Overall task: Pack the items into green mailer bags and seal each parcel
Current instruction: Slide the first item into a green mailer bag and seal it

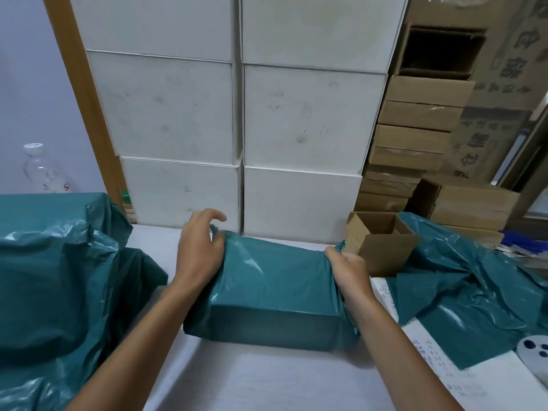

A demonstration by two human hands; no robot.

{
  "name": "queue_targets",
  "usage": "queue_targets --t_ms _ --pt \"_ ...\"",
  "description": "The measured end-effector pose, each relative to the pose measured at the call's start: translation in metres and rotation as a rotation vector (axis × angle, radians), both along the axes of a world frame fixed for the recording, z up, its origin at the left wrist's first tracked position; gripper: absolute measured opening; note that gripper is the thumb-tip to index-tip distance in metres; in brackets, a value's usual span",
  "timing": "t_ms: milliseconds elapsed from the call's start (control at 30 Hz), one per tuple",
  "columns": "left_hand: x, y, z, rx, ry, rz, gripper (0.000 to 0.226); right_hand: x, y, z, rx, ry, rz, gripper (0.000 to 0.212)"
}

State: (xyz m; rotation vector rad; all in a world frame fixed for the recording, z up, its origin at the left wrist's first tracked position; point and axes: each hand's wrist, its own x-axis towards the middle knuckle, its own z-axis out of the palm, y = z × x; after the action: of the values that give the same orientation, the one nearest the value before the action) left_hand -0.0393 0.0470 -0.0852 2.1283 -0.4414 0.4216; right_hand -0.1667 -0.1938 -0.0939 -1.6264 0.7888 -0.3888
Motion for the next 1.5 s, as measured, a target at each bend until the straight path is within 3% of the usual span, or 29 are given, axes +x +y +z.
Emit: queue_targets --t_ms 100,167,267,367,500,567,633,700,800,867,933,1067,1233,1333,1500 --pt "-0.012 -0.002 0.023 0.244 -0.309 -0.046 0.044 0.000 0.000 -0.002 -0.021 -0.016 -0.003 0.028" --pt "-0.025 -0.008 0.041 0.443 -0.375 -0.151 0.047 0.001 -0.001 -0.005 -0.037 -0.021 -0.005 0.029" --pt "-0.043 -0.023 0.050 0.595 -0.094 -0.361 0.039 0.002 -0.002 -0.006 -0.044 -0.033 -0.013 0.031" --pt "-0.041 -0.027 0.034 0.760 0.128 -0.382 0.051 0.001 -0.003 -0.007 -0.065 -0.025 -0.009 0.032" --pt "-0.035 -0.025 0.022 0.685 0.218 -0.383 0.054 -0.003 -0.003 0.002 -0.157 -0.006 -0.014 0.022" --pt "-0.036 -0.025 0.023 0.672 0.208 -0.386 0.053 -0.010 0.001 0.018 -0.285 0.021 -0.013 0.028" --pt "-0.037 -0.026 0.023 0.670 0.208 -0.388 0.053 -0.017 0.007 0.034 -0.563 0.045 -0.020 0.042" --pt "-0.037 -0.027 0.022 0.674 0.206 -0.387 0.053 -0.021 0.017 0.048 -0.866 -0.053 -0.015 0.051" --pt "-0.036 -0.026 0.020 0.674 0.187 -0.376 0.053 -0.012 0.036 0.059 -1.085 -0.091 0.299 0.041" --pt "-0.035 -0.026 0.018 0.668 0.176 -0.375 0.054 -0.004 0.039 0.050 -1.017 0.091 0.493 0.040" --pt "-0.033 -0.026 0.016 0.649 0.184 -0.375 0.053 0.000 0.031 0.036 -0.903 0.217 0.536 0.042" --pt "-0.033 -0.025 0.014 0.602 0.198 -0.367 0.049 -0.005 0.012 0.014 -0.523 0.054 0.428 0.037" --pt "-0.029 -0.021 0.008 0.276 0.231 -0.378 0.029 -0.004 0.006 0.001 -0.245 -0.095 0.340 0.007" --pt "-0.029 -0.017 0.006 0.152 0.303 -0.335 0.029 -0.005 0.004 -0.008 0.015 -0.150 0.225 0.011" --pt "-0.026 -0.006 -0.002 -0.153 0.481 -0.336 0.031 -0.007 0.004 -0.015 0.222 -0.180 0.232 0.019"
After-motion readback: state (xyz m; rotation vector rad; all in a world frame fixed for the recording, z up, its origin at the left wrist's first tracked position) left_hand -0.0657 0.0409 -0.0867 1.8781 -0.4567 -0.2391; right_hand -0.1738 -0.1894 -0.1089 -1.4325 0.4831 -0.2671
